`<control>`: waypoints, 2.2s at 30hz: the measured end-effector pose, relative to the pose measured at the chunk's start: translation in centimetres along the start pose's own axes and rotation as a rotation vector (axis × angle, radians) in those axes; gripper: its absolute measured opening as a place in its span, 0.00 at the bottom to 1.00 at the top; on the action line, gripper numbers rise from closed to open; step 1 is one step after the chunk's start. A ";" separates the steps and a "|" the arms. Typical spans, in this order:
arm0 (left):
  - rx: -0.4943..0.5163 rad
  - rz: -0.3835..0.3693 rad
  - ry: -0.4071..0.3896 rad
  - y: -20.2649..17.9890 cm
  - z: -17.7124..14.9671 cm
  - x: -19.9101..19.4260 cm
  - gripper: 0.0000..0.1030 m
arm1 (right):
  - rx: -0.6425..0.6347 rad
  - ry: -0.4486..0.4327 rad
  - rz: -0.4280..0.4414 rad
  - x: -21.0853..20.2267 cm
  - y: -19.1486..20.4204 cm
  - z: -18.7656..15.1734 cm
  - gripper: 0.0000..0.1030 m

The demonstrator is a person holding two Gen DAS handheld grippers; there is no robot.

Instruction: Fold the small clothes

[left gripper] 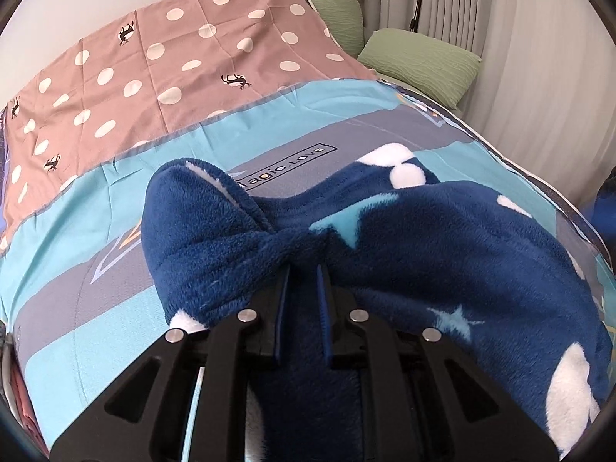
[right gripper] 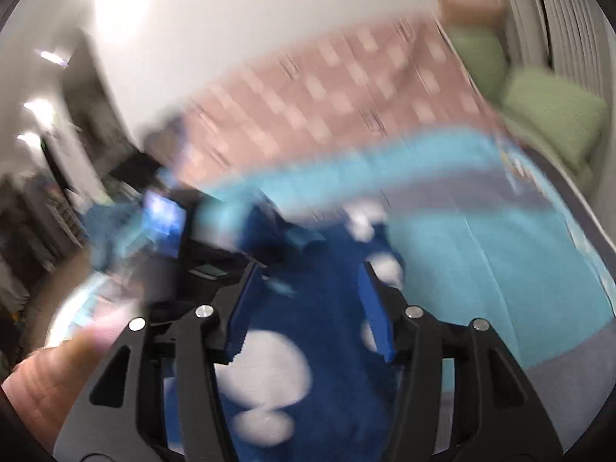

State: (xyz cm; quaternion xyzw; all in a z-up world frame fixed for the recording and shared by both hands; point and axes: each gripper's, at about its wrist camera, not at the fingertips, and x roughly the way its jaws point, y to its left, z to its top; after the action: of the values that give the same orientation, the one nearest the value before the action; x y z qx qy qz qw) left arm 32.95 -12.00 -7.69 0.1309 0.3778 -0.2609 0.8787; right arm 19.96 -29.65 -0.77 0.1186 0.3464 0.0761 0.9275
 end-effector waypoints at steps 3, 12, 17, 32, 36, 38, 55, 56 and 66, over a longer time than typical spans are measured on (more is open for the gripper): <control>0.007 -0.006 -0.007 0.0 -0.2 0.0 0.15 | 0.145 0.217 0.013 8.2 -4.6 -3.1 0.73; 0.025 -0.030 -0.037 0.5 0.7 -2.4 0.18 | 0.110 0.177 0.005 4.9 -3.1 -1.2 0.58; -0.095 -0.085 -0.133 3.7 2.8 -4.9 0.18 | -0.106 -0.057 -0.057 -0.5 1.6 2.9 0.50; -0.033 -0.022 -0.026 3.7 2.0 2.9 0.20 | -0.069 0.234 -0.049 15.2 -0.5 2.1 0.39; 0.024 0.014 -0.062 2.6 2.1 -1.4 0.33 | -0.109 0.176 -0.068 11.5 0.1 1.7 0.41; 0.040 -0.032 -0.112 2.2 1.4 -5.2 0.47 | -0.097 0.110 -0.078 7.2 0.3 1.3 0.45; 0.260 -0.117 -0.039 -6.1 -3.6 -7.9 0.69 | 0.142 0.198 0.348 -3.8 2.9 -15.3 0.06; 0.263 -0.122 -0.017 -6.3 -3.6 -7.2 0.69 | 0.240 0.220 0.388 -2.7 1.9 -15.5 0.04; 0.232 -0.159 0.066 -7.0 -1.9 -3.8 0.75 | 0.307 0.425 0.504 6.8 5.9 -16.3 0.00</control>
State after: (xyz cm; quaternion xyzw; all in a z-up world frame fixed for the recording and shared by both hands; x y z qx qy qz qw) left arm 25.70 -15.67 -6.40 0.2095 0.3828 -0.3674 0.8213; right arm 13.92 -19.74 -15.33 0.3196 0.4984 0.2725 0.7584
